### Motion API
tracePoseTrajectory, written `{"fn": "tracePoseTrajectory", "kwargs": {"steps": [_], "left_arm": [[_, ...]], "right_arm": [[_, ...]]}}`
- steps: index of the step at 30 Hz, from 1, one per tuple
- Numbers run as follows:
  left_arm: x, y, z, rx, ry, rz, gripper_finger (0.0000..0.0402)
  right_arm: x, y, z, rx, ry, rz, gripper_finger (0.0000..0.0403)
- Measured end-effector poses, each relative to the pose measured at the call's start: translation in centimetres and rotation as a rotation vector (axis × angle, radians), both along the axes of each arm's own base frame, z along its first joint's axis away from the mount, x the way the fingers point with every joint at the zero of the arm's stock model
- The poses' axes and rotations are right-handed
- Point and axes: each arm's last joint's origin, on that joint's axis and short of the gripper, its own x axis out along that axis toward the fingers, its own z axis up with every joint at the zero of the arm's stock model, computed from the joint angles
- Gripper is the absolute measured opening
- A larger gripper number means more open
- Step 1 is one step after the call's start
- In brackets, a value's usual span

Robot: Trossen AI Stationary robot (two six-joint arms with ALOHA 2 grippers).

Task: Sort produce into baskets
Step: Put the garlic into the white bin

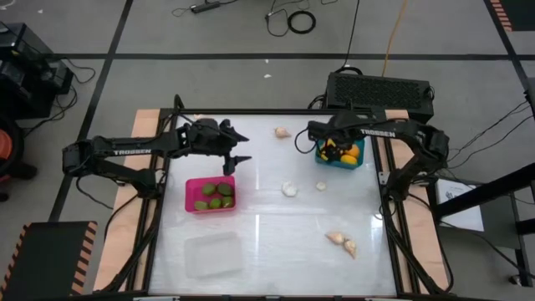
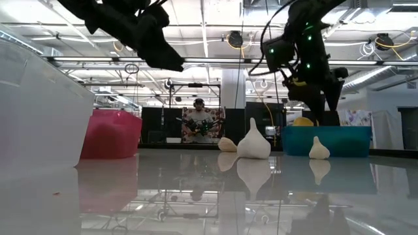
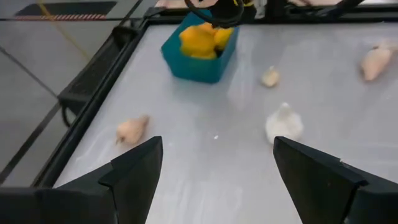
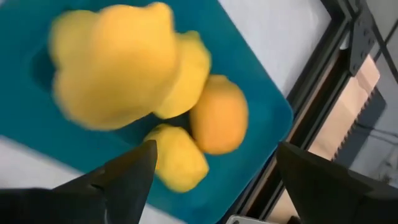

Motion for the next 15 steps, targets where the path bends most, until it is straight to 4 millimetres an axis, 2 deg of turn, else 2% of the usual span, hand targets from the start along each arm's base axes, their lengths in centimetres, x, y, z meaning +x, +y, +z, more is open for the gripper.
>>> {"fn": "tracePoseTrajectory", "kwargs": {"steps": [5,9,12,15], "left_arm": [[0.9,-0.4,-0.6,-0.062,-0.015,-0.085,0.0313],[2.9,-1.3,-1.8,-0.117,-0.042,-0.177,0.0313],[4.6,-2.2,-3.3,-0.132,-0.053,-0.228,0.0313],[6.0,-2.9,-4.4,-0.120,-0.089,-0.265,0.0313]], "right_arm": [[0.1,2.5,1.8,-0.050,-0.089,0.041,0.0322],[-0.2,5.2,3.5,-0.105,-0.211,0.038,0.0322],[-0.1,8.1,4.7,-0.209,-0.330,0.041,0.0322],[0.2,11.7,5.1,-0.409,-0.487,0.042,0.0322]]}}
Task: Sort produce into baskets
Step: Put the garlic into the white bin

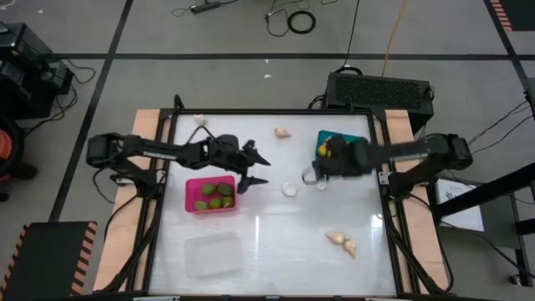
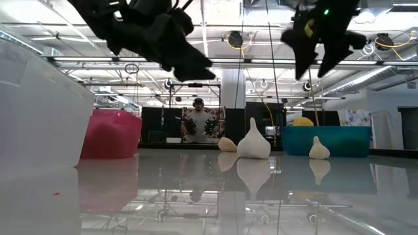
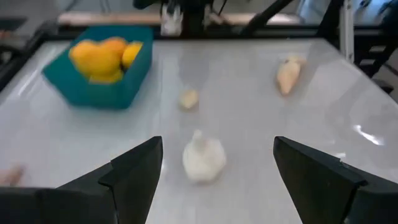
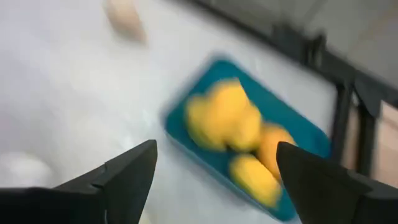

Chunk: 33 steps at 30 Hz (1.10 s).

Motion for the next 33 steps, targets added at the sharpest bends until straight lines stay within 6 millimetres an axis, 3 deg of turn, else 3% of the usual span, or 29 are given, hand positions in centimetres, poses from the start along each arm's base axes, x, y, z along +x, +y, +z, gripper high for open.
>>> {"fn": "tracePoseTrajectory", "kwargs": {"steps": [4,7,15,21,28,33], "left_arm": [[1.6,-0.7,-0.8,0.009,-0.095,-0.027,0.0313],[2.8,-1.2,-2.0,0.003,-0.076,-0.047,0.0313],[6.7,-2.3,-4.7,0.002,-0.014,-0.079,0.0313],[9.8,-1.3,-6.9,0.015,0.040,-0.009,0.0313],[10.9,-1.0,-8.6,-0.024,0.152,-0.006,0.0310],[10.7,-1.0,-8.8,-0.028,0.174,-0.008,0.0270]], "right_arm": [[0.5,4.9,-1.7,-0.223,-0.326,0.018,0.0322],[0.7,7.2,-3.4,-0.362,-0.458,0.072,0.0322],[-0.3,6.4,-2.3,-0.426,-0.421,0.088,0.0322],[-0.3,6.3,-2.2,-0.444,-0.385,0.116,0.0322],[-0.4,6.3,-2.2,-0.454,-0.345,0.141,0.0322],[-0.4,6.3,-2.3,-0.457,-0.325,0.153,0.0322]]}}
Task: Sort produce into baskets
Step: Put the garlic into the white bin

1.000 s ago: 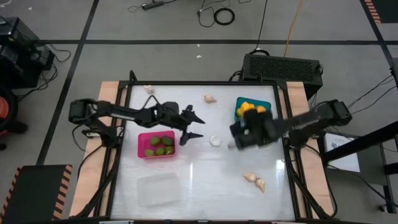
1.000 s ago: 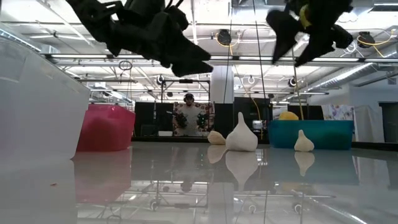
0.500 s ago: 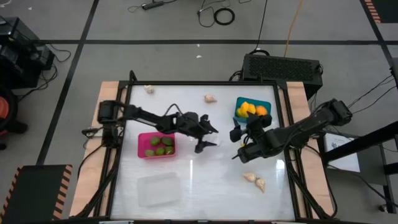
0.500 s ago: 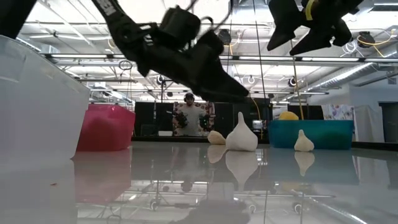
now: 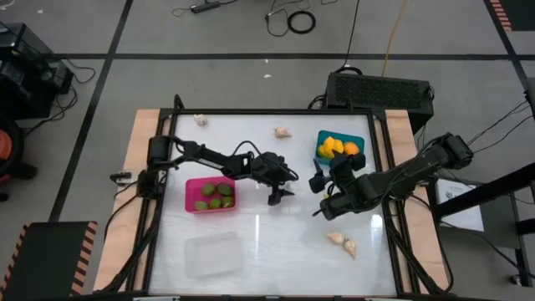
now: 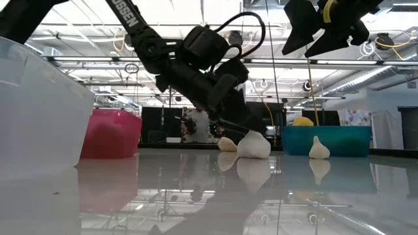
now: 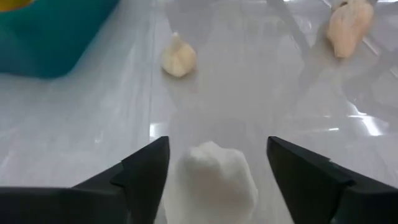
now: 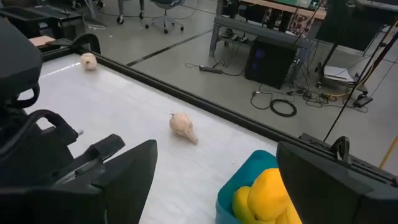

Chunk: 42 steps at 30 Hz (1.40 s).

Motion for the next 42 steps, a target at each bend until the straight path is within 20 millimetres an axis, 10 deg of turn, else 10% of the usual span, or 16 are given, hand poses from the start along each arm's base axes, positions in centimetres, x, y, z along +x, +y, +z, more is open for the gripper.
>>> {"fn": "tracePoseTrajectory", "kwargs": {"steps": [13,20,27,42], "left_arm": [[-1.0,0.3,2.7,0.057,0.022,0.046,0.0025],[-5.3,-1.8,11.4,0.019,0.005,-0.063,0.0053],[-11.5,-6.8,16.2,-0.087,0.105,-0.401,0.0046],[-16.6,-15.2,11.6,-0.225,0.342,-0.641,0.0037]], "right_arm": [[0.0,0.0,0.0,-0.001,0.001,0.000,0.0322],[0.0,0.0,0.0,-0.001,0.003,0.002,0.0322],[0.0,0.1,-0.1,0.019,0.010,0.006,0.0322],[0.8,0.4,0.1,0.034,-0.040,0.030,0.0322]]}}
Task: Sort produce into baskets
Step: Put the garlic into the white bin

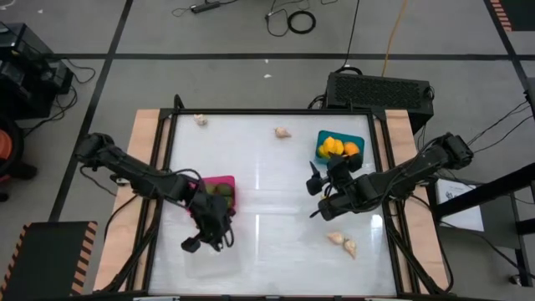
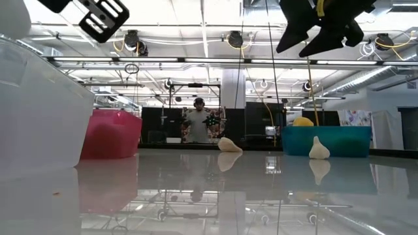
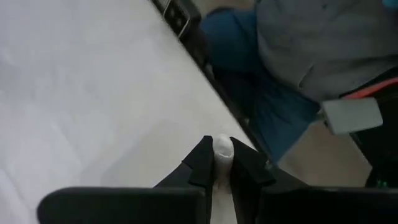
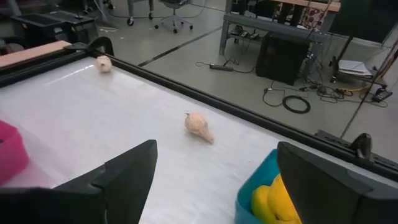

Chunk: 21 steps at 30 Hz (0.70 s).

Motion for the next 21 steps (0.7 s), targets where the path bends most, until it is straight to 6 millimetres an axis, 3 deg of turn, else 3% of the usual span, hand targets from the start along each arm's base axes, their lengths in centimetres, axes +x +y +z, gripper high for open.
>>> {"fn": "tracePoseTrajectory", "kwargs": {"steps": [10,21], "left_arm": [[-0.9,-1.5,-2.0,0.001,0.030,0.112,0.0048],[-1.4,-2.1,-2.3,0.034,0.057,0.157,0.0144]], "right_arm": [[1.3,0.5,0.5,-0.009,-0.027,0.064,0.0322],[1.5,0.7,0.5,0.019,-0.002,0.104,0.0322]]}}
